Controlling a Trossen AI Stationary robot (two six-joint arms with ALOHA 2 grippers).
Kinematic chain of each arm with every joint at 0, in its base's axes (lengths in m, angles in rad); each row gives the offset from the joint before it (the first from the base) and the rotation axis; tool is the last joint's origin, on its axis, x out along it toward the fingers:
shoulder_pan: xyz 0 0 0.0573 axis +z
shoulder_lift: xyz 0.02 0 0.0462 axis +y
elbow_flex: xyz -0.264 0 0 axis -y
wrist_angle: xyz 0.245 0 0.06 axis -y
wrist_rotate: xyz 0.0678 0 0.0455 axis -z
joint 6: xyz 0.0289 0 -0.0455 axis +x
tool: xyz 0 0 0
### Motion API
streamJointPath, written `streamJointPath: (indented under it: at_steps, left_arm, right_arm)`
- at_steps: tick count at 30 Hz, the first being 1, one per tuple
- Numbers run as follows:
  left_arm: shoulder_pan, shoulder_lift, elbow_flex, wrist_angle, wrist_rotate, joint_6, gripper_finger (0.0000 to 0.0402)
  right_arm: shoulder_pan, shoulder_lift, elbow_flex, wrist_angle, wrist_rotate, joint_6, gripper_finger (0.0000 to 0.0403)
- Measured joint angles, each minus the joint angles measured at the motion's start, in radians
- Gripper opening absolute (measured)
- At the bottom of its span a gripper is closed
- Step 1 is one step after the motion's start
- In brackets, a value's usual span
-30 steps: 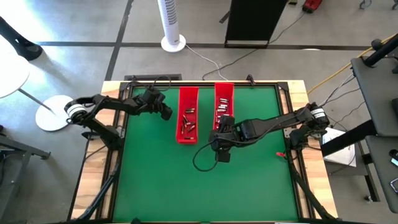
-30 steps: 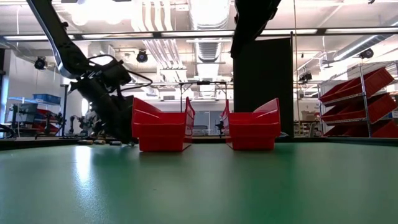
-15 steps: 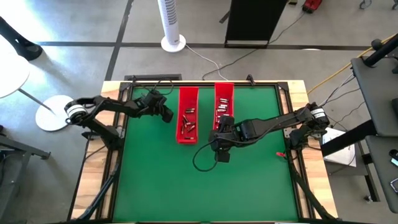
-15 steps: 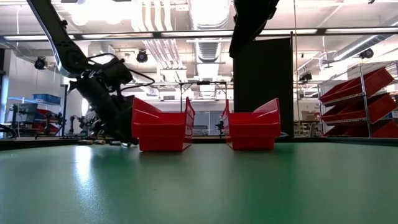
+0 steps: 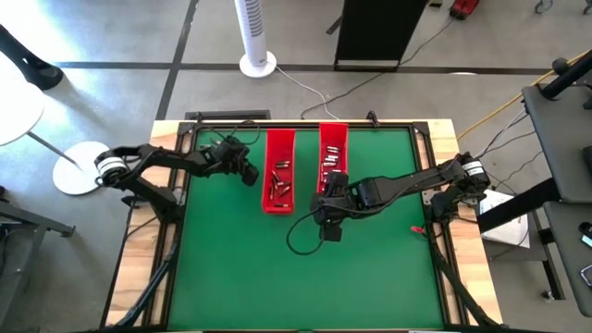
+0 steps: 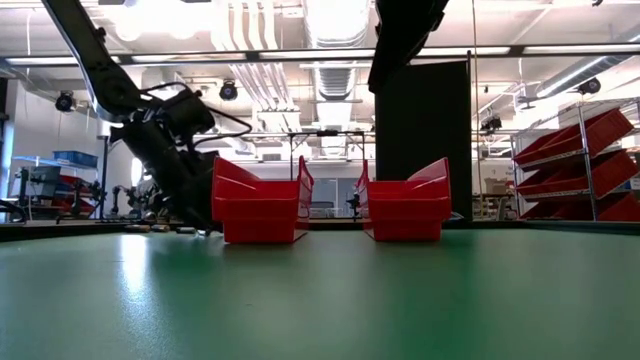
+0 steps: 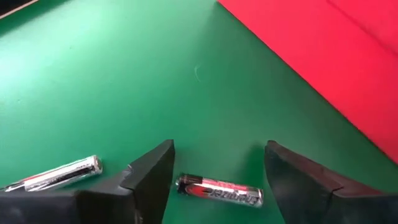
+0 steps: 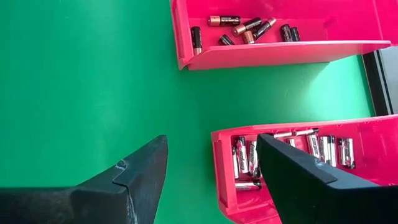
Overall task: Sort batteries
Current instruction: Put the silver battery into the right red bin
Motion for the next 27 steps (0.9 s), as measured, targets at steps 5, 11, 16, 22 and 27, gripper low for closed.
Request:
streamJointPath:
  at_steps: [5, 11, 16, 22, 27]
  left_arm:
    - [-0.039, -0.031, -0.001, -0.005, -0.001, 0.049, 0.0239]
    - [-0.061, -0.093, -0.001, -0.012, -0.005, 0.166, 0.0240]
    - [-0.059, -0.097, 0.000, -0.050, 0.107, 0.311, 0.0236]
    - [-0.037, -0.032, 0.010, -0.080, 0.108, 0.476, 0.0218]
    - [0.008, -0.009, 0.064, -0.106, 0.106, 0.497, 0.0204]
  right_arm:
    - [0.000, 0.000, 0.000, 0.001, 0.000, 0.000, 0.0246]
    - [0.000, 0.000, 0.000, 0.003, 0.000, 0.002, 0.0241]
    - [0.000, 0.000, 0.000, 0.003, -0.001, 0.002, 0.0238]
    - [0.000, 0.000, 0.000, 0.004, -0.001, 0.010, 0.0246]
    - [0.000, 0.000, 0.000, 0.004, -0.001, 0.012, 0.0242]
